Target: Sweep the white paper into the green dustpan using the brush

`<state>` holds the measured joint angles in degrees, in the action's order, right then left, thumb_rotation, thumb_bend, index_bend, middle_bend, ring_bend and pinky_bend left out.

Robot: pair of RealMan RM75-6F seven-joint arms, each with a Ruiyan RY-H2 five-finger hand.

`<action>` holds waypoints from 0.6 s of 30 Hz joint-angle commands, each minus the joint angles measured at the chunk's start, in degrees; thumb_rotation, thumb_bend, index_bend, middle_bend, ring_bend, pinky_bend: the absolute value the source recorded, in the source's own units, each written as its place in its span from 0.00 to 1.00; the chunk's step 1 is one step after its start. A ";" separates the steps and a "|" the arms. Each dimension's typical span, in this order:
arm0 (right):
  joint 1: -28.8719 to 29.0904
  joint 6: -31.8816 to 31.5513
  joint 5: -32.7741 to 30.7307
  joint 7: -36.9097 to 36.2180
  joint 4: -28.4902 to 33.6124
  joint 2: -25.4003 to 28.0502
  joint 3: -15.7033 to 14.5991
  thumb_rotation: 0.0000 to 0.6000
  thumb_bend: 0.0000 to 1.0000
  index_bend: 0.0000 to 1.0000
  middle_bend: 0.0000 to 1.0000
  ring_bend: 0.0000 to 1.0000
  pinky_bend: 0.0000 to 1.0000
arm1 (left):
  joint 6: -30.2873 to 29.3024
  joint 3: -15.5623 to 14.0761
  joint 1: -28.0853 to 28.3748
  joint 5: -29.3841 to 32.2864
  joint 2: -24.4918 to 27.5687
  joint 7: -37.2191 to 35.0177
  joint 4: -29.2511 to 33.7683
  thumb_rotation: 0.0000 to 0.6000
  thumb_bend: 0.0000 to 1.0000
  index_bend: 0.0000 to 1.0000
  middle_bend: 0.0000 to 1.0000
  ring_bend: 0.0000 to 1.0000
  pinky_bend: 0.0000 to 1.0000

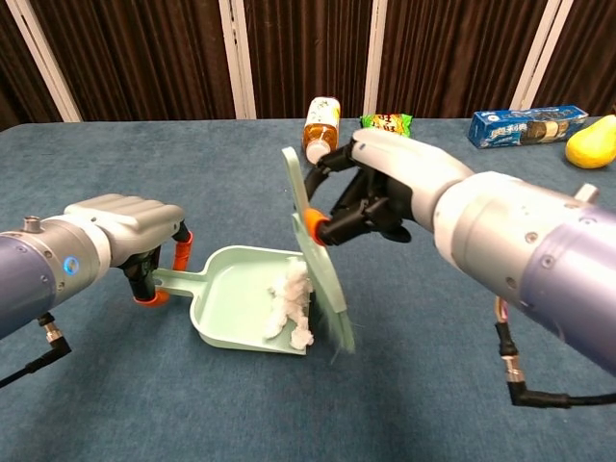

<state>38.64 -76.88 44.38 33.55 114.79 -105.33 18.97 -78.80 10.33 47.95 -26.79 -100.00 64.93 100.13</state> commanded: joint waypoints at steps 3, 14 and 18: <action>1.35 -0.64 -1.90 0.68 3.92 -0.47 2.33 1.00 0.54 0.95 0.93 0.98 0.91 | -0.21 0.24 0.38 0.23 -0.39 0.08 -0.11 1.00 0.57 0.66 1.00 1.00 1.00; 1.46 -2.56 -0.20 1.93 3.48 5.06 4.45 1.00 0.54 0.95 0.93 0.98 0.91 | -0.98 0.25 0.70 0.48 -0.16 0.15 0.73 1.00 0.57 0.66 1.00 1.00 1.00; -0.24 -2.93 1.12 1.36 2.80 7.66 1.54 1.00 0.54 0.95 0.93 0.98 0.91 | -1.27 0.21 0.77 0.67 -0.16 0.16 0.94 1.00 0.57 0.67 1.00 1.00 1.00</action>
<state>39.30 -79.54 44.80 35.18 117.99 -98.58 21.91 -80.03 10.54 48.72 -26.16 -100.13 65.09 101.05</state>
